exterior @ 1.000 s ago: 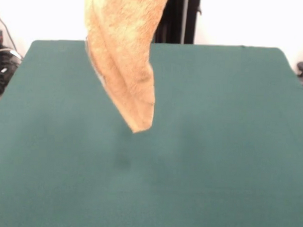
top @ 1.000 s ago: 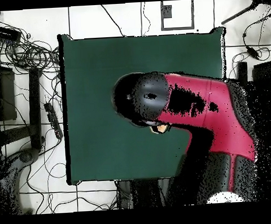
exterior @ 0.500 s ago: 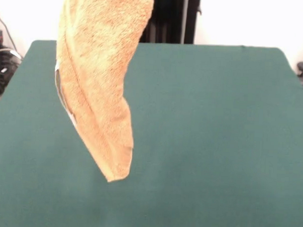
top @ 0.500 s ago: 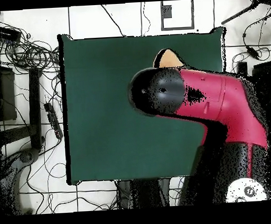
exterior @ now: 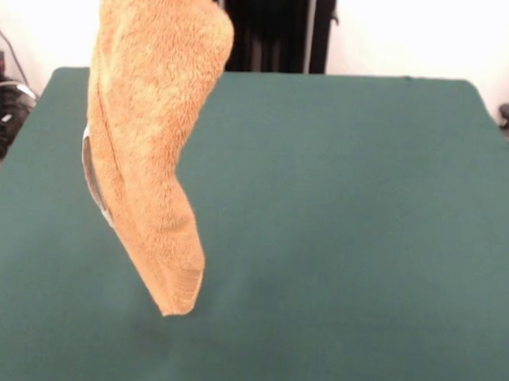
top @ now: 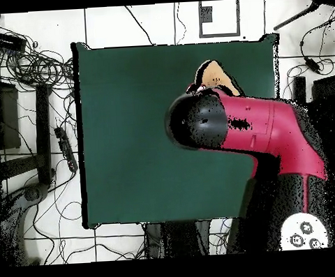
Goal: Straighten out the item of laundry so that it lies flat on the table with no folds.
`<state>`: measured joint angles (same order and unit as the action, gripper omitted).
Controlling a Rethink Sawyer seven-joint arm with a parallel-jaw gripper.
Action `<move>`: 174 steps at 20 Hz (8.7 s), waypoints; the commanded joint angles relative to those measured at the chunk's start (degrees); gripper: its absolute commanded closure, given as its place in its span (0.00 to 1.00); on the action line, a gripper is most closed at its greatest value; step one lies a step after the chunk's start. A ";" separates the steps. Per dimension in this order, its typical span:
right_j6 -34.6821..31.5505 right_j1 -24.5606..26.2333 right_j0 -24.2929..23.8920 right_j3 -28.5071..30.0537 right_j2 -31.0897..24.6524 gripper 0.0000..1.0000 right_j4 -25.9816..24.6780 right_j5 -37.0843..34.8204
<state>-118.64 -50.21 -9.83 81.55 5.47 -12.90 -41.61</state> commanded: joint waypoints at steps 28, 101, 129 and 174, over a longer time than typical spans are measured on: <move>-8.04 10.94 2.03 22.23 -6.32 1.00 2.18 16.60; 6.05 8.53 -6.54 16.65 -17.25 0.00 12.09 13.27; 17.45 14.89 -22.75 6.98 -34.13 0.00 -2.05 2.56; 25.01 30.41 -40.67 4.64 -55.89 0.00 1.40 -13.19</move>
<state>-112.39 -25.25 -51.05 82.91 -44.26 -12.05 -48.15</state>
